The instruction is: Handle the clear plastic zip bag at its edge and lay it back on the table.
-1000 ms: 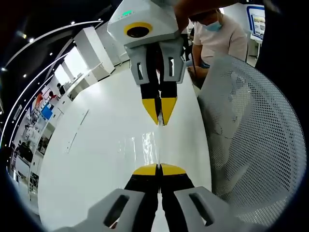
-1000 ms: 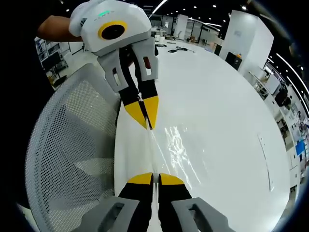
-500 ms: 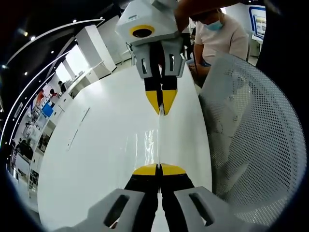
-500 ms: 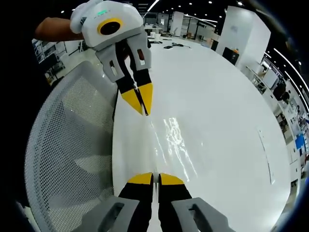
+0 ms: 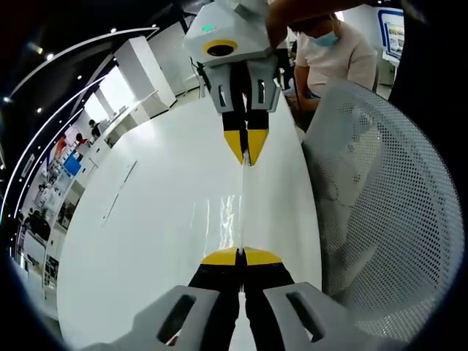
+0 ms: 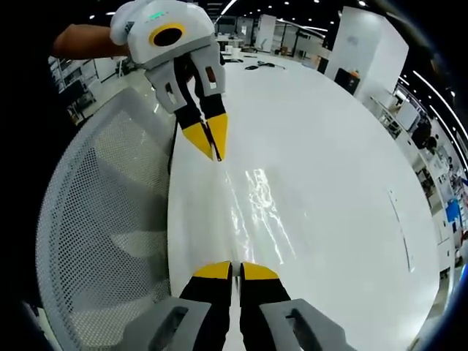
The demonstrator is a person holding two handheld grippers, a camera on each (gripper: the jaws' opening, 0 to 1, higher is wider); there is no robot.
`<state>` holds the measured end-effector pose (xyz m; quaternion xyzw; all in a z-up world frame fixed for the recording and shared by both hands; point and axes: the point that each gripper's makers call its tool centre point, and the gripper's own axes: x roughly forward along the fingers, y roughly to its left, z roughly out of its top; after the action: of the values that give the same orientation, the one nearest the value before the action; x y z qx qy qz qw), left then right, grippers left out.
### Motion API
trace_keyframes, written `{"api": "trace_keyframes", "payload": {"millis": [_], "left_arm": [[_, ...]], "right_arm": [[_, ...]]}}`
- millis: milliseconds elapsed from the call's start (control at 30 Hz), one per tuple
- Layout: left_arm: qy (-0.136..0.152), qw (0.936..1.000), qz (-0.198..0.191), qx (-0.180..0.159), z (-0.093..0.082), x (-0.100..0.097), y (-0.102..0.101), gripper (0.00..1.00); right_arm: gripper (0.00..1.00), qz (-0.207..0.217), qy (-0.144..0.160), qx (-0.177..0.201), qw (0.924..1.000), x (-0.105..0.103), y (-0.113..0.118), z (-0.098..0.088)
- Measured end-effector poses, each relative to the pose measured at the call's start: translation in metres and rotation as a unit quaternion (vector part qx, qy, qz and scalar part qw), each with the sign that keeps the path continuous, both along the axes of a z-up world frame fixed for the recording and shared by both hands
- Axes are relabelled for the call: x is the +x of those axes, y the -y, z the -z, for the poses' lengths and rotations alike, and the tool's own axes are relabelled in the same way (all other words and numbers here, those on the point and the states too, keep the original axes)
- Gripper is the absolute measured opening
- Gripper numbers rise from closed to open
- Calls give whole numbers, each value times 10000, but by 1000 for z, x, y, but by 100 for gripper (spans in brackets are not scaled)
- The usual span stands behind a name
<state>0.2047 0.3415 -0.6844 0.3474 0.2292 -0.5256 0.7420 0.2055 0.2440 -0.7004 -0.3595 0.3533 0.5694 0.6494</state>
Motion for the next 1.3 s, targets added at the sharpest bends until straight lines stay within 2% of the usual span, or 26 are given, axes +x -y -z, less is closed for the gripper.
{"api": "trace_keyframes", "payload": {"millis": [200,300,467,533,633,867,1133,1300], "left_arm": [[-2,10000,-8,29,1,2,-1,0],[-11,10000,-15,0,0,2,-2,0],[10,10000,23,47,1,1,-1,0],[-4,10000,81,57,2,-1,-1,0],[-4,9998,191,59,6,-5,-3,0],[49,9997,200,134,9,-7,-7,0],[9,9997,202,154,13,-9,-7,0],[56,9994,270,194,14,-11,-5,0]], "right_arm": [[0,-1,36,-117,9999,-1,6,1],[0,106,-41,-16,9999,-3,5,-2],[0,14,16,-141,9999,-5,5,1],[0,110,-179,-111,9997,-8,7,3],[0,33,-150,-100,9998,-9,7,4],[2,-8,-367,15,9993,-18,7,10],[4,73,-608,404,9973,-23,-4,-4],[4,60,-586,696,9958,-23,-19,-13]]}}
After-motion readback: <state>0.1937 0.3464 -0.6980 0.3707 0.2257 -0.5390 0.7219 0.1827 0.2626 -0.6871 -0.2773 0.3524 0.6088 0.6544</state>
